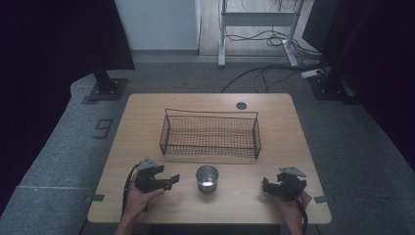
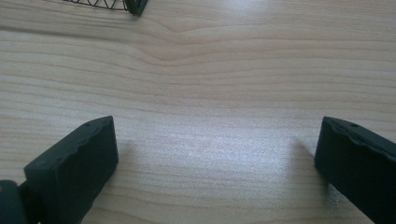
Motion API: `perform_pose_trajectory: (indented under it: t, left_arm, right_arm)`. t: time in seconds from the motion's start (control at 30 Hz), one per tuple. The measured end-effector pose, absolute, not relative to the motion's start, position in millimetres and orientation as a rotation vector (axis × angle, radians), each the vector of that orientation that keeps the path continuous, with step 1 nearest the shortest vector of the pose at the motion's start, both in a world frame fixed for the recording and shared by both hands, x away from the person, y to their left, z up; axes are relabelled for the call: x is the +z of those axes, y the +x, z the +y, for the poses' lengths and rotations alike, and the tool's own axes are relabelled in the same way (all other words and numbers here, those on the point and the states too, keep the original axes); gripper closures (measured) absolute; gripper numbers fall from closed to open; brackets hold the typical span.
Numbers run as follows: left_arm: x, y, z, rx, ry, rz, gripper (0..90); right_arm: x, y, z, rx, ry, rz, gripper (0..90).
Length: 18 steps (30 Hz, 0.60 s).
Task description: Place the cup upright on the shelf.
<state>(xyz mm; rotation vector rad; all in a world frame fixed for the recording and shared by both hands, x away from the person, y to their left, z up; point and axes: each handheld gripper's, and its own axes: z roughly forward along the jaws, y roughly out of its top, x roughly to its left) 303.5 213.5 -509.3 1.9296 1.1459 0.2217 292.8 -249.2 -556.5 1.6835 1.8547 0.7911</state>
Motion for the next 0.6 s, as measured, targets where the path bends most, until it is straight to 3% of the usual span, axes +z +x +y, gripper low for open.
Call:
perform_pose_trajectory:
  t: [0.6]
  left_arm:
    - [-505.4,302.4,222.7,0.238,1.883,1.156,16.1]
  right_arm:
    - [-556.3,291.3,-249.5,0.792,1.680,1.853,0.6]
